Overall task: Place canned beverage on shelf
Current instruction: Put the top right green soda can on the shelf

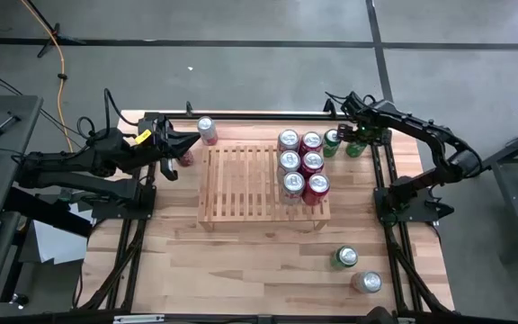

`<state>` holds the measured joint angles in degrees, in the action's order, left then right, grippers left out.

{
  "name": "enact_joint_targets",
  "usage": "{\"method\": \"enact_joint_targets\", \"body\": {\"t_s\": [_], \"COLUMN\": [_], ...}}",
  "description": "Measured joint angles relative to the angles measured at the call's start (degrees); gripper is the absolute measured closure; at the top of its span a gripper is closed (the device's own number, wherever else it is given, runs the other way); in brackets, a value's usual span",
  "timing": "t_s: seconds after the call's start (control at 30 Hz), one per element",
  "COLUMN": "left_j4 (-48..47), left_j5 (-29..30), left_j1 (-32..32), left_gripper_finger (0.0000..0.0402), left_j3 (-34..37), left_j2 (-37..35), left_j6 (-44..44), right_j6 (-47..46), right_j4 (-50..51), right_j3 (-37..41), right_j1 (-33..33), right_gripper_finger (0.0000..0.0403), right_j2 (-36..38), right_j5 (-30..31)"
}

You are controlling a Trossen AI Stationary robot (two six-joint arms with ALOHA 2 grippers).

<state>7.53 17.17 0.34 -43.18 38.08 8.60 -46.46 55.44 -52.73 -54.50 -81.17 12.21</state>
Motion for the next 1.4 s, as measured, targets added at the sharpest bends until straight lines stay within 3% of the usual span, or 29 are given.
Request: {"method": "enact_joint_targets", "body": {"t_s": [0.33, 0.63, 0.77, 0.93, 1.1, 1.23, 1.4], "left_j4": [0.0, 1.0, 3.2, 0.6, -13.7, -24.3, -34.7], "left_j5": [0.0, 1.9, 2.7, 2.6, 2.9, 2.0, -7.1], "left_j1": [0.0, 0.0, 0.0, 0.0, 1.7, 3.3, 4.2], "left_gripper_finger": [0.0398, 0.0382, 0.0335, 0.0241, 0.0153, 0.0111, 0.0091], "left_j3": [0.0, 0.0, -1.9, -8.6, -20.0, -28.3, -37.1], "left_j2": [0.0, 0.6, 3.1, 9.5, 15.6, 21.1, 25.9], "left_j6": [1.8, -0.4, -1.7, -5.5, -5.9, -2.7, 0.9], "right_j6": [4.9, 13.6, 15.0, 16.1, 17.8, 19.8, 24.3], "right_j4": [4.1, 3.1, 0.7, -3.9, -10.9, -17.7, -24.2], "right_j3": [-7.1, -26.9, -34.4, -39.6, -40.7, -40.8, -40.8], "right_j1": [3.7, 14.4, 22.4, 32.8, 41.2, 46.7, 51.9], "right_gripper_finger": [0.0113, 0.0113, 0.0113, 0.0113, 0.0113, 0.0113, 0.0113], "right_j2": [5.1, 15.6, 17.1, 15.8, 13.6, 10.8, 5.7], "right_j5": [4.8, 8.2, 7.6, 7.1, 6.4, 5.2, 1.8]}}
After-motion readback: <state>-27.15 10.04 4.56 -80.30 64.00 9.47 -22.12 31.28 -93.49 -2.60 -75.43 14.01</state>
